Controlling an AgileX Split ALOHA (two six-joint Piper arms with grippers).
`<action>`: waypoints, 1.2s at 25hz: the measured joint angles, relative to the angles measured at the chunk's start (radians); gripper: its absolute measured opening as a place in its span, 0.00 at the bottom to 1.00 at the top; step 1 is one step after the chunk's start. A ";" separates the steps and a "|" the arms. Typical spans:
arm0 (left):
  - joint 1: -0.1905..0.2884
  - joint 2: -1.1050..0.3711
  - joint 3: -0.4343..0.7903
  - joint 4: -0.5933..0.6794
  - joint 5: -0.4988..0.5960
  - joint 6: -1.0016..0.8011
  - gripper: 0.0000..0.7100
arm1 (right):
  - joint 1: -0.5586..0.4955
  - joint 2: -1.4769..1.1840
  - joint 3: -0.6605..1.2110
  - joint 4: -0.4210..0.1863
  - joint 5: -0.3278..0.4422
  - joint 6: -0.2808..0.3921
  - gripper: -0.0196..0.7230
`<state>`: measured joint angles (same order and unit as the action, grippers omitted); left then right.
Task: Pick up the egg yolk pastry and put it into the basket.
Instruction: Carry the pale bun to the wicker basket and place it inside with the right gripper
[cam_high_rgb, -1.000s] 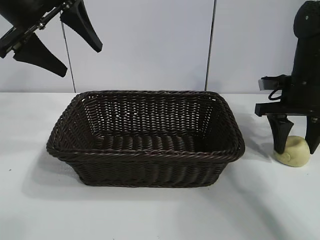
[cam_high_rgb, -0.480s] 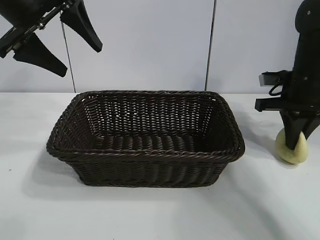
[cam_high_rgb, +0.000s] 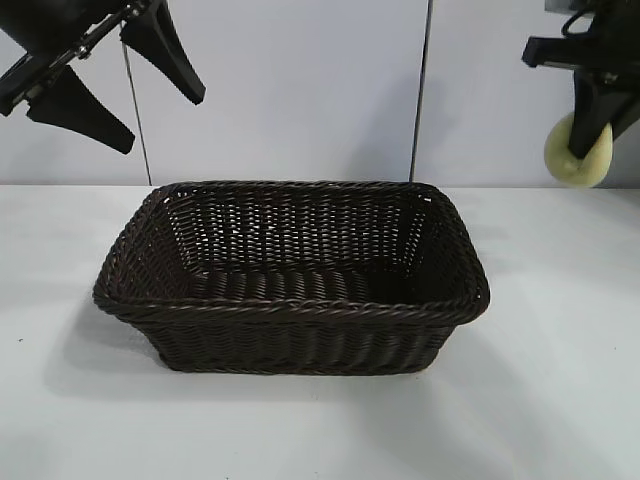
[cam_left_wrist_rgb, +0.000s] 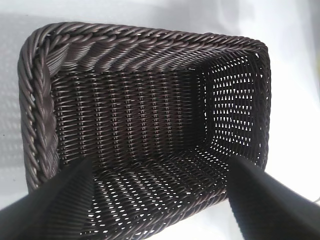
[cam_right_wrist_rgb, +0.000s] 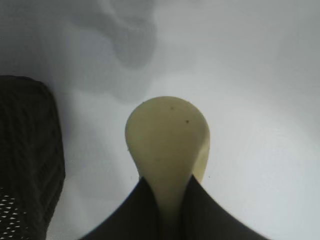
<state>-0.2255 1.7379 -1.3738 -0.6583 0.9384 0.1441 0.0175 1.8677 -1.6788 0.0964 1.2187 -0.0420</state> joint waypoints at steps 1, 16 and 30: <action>0.000 0.000 0.000 0.000 0.000 0.000 0.76 | 0.000 -0.011 0.000 0.001 0.003 0.000 0.09; 0.000 0.000 0.000 -0.001 0.002 0.000 0.76 | 0.140 -0.046 0.000 0.232 0.013 -0.057 0.09; 0.000 0.000 0.000 -0.001 0.005 0.001 0.76 | 0.382 -0.033 0.000 0.238 -0.032 -0.050 0.09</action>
<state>-0.2255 1.7379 -1.3738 -0.6594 0.9431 0.1451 0.3996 1.8346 -1.6788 0.3343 1.1862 -0.0918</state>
